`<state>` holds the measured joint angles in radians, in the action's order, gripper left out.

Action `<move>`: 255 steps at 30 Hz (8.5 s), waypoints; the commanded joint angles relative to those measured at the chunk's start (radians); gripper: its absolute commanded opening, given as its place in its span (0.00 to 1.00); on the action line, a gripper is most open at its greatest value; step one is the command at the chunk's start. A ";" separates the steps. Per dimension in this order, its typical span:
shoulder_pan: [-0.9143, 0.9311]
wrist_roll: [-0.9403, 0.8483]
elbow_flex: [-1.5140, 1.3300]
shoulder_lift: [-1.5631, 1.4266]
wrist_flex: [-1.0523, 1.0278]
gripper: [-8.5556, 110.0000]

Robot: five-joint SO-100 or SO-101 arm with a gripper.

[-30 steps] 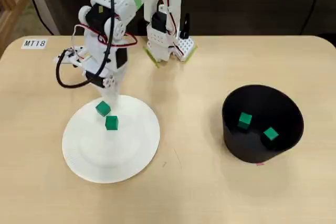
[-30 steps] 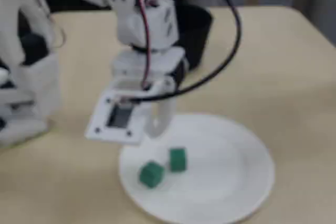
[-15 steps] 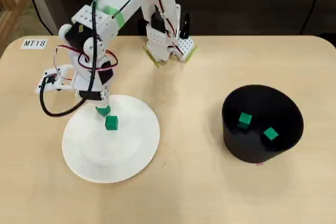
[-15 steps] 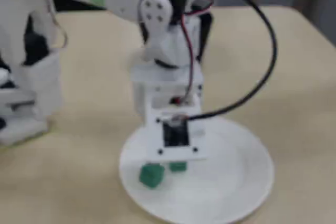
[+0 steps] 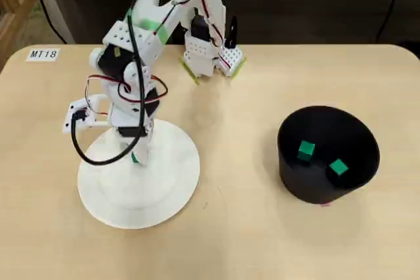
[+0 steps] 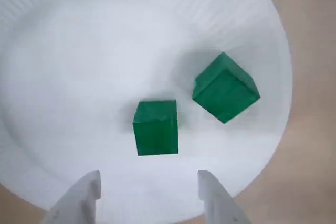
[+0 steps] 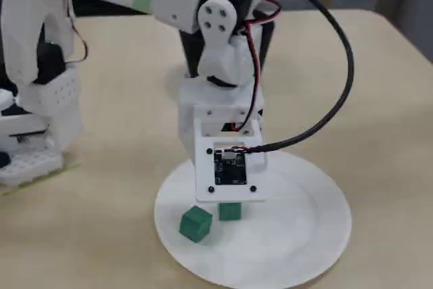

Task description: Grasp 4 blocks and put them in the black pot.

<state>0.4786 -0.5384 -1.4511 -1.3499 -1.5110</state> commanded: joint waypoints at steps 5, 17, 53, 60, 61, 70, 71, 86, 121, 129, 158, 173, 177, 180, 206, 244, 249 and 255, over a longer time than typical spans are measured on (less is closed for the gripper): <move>0.011 0.017 0.034 0.005 -0.014 0.33; 0.089 0.025 0.034 0.020 -0.046 0.35; 0.025 0.150 0.106 0.130 0.114 0.05; -0.015 0.175 0.104 -0.012 0.121 0.05; -0.021 0.193 0.101 -0.057 0.133 0.05; -0.221 0.319 0.095 -0.430 0.204 0.05; -0.268 0.318 0.091 -0.456 0.199 0.05; -1.029 0.307 -0.095 -0.626 0.239 0.05; -1.091 0.362 -0.377 -0.491 0.626 0.32; -1.049 0.400 -0.377 -0.517 0.609 0.05; 0.173 0.445 -0.569 -0.747 0.229 0.05; 0.175 0.405 -0.462 -0.373 0.446 0.05; 0.166 0.405 -0.411 -0.336 0.462 0.05; 0.155 0.402 -0.374 -0.302 0.460 0.05; 0.173 0.376 -0.337 -0.247 0.316 0.32; -0.195 0.252 -0.278 -0.531 0.468 0.05; -0.477 0.290 -0.327 -0.704 0.480 0.05; -0.813 0.407 -0.397 -0.824 0.486 0.05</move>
<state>-0.2470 -0.1749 -1.8392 -2.1154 -1.0354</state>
